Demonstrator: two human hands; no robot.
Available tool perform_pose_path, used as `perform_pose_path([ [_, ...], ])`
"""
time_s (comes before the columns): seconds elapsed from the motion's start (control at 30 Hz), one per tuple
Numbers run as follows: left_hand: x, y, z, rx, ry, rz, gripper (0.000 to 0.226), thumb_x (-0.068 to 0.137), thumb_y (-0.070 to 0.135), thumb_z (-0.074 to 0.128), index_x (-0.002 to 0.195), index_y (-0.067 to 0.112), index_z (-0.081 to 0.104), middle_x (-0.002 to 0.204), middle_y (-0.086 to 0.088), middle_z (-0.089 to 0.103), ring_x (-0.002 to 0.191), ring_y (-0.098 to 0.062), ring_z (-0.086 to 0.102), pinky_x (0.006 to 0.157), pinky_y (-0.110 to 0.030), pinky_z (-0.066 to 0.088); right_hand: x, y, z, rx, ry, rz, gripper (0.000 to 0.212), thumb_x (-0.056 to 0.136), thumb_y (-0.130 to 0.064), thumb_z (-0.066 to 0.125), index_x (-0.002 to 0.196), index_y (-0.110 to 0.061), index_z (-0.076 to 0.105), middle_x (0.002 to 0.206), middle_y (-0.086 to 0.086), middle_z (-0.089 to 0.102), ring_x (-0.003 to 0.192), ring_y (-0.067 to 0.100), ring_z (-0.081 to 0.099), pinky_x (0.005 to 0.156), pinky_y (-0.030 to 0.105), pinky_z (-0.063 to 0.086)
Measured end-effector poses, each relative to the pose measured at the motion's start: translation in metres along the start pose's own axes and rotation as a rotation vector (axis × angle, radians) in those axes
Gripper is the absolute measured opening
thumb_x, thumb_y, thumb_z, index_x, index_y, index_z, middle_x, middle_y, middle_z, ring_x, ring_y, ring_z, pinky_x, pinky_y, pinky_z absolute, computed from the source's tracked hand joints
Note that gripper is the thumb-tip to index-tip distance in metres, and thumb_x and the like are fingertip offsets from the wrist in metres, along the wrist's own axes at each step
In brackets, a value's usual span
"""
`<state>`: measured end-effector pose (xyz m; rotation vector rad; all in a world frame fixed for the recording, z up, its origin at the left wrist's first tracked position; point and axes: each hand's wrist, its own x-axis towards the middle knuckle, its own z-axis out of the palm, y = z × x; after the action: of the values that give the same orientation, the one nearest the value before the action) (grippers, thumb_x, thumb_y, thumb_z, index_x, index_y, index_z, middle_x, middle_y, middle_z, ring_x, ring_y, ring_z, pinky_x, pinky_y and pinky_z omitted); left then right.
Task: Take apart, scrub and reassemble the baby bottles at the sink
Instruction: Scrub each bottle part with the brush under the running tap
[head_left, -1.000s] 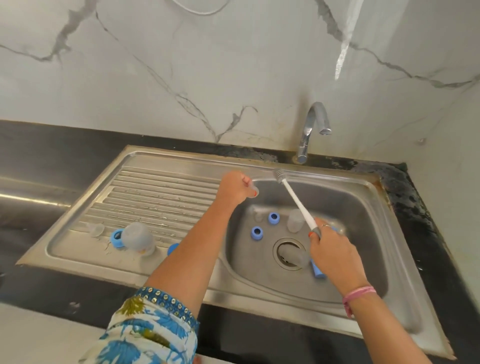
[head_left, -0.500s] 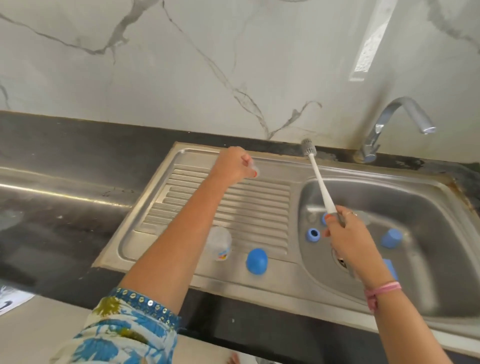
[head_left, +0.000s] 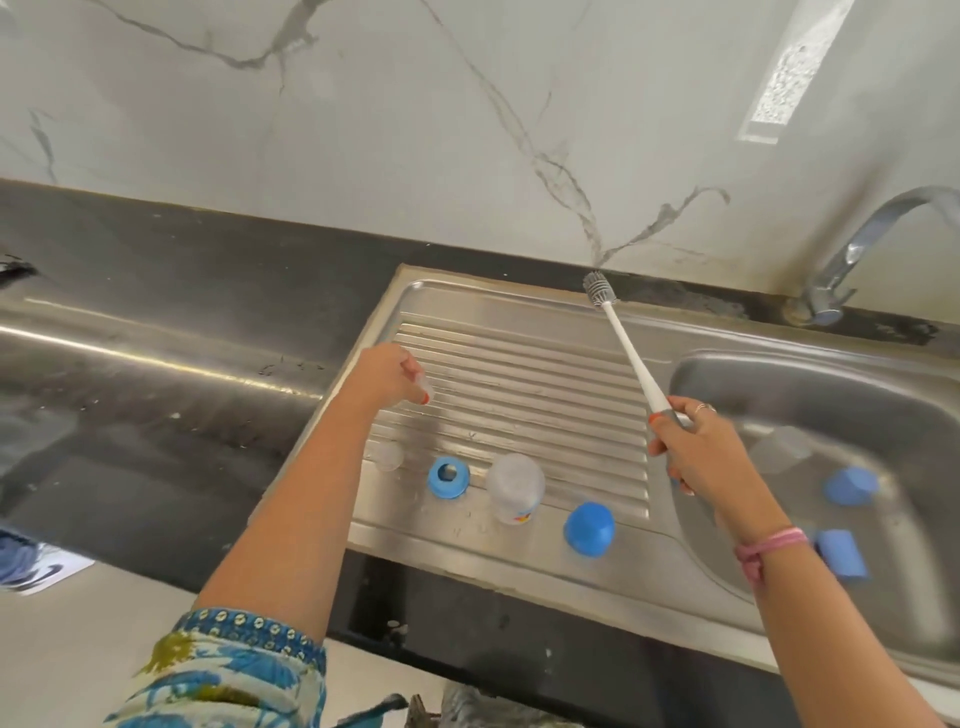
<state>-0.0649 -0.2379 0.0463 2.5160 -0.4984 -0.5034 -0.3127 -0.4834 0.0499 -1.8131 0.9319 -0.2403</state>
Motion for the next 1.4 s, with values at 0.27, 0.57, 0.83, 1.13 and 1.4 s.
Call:
perform_pose_path([
  [0.27,0.003,-0.015,0.017,0.051,-0.030,-0.070,0.031,0.072,0.015,0.083,0.099,0.011,0.068,0.106,-0.005,0.067,0.098,-0.021,0.062,0.081,-0.026,0.048,-0.007,0.004,0.005,-0.018,-0.020,0.034,0.031,0.097,-0.024,0.053,0.127,-0.019,0.053,0.077,0.007,0.065,0.053,0.016,0.044,0.045,0.027,0.034],
  [0.57,0.005,0.002,0.008,0.044,0.026,-0.034,0.047,0.082,0.034,0.076,0.122,0.012,0.061,0.124,-0.006,0.061,0.114,-0.023,0.056,0.087,-0.026,0.039,-0.012,0.021,-0.012,-0.026,0.002,0.051,0.027,0.096,-0.024,0.053,0.122,-0.021,0.056,0.071,0.003,0.066,0.053,0.016,0.046,0.046,0.026,0.036],
  [0.83,0.002,0.067,0.020,-0.046,0.142,0.107,0.024,0.090,0.027,0.066,0.111,0.014,0.065,0.111,-0.001,0.064,0.096,-0.014,0.056,0.078,-0.021,0.040,-0.021,0.047,-0.051,0.022,0.064,0.077,0.023,0.096,-0.022,0.052,0.118,-0.027,0.055,0.072,0.004,0.064,0.050,0.015,0.043,0.046,0.026,0.033],
  [1.13,-0.002,0.174,0.086,-0.043,0.031,0.252,0.015,0.090,0.023,0.066,0.102,0.015,0.071,0.093,0.006,0.062,0.086,-0.009,0.055,0.075,-0.018,0.038,-0.022,0.105,-0.130,-0.030,0.155,0.169,0.026,0.092,-0.026,0.053,0.118,-0.026,0.058,0.069,-0.001,0.067,0.045,0.007,0.050,0.045,0.026,0.034],
  [1.4,-0.010,0.257,0.187,0.006,-0.136,0.297,0.018,0.087,0.015,0.066,0.103,0.010,0.072,0.104,-0.007,0.070,0.101,-0.021,0.064,0.082,-0.022,0.042,-0.011,0.155,-0.203,-0.112,0.049,0.168,0.013,0.093,-0.022,0.054,0.098,-0.032,0.060,0.067,0.002,0.066,0.044,0.007,0.047,0.050,0.025,0.034],
])
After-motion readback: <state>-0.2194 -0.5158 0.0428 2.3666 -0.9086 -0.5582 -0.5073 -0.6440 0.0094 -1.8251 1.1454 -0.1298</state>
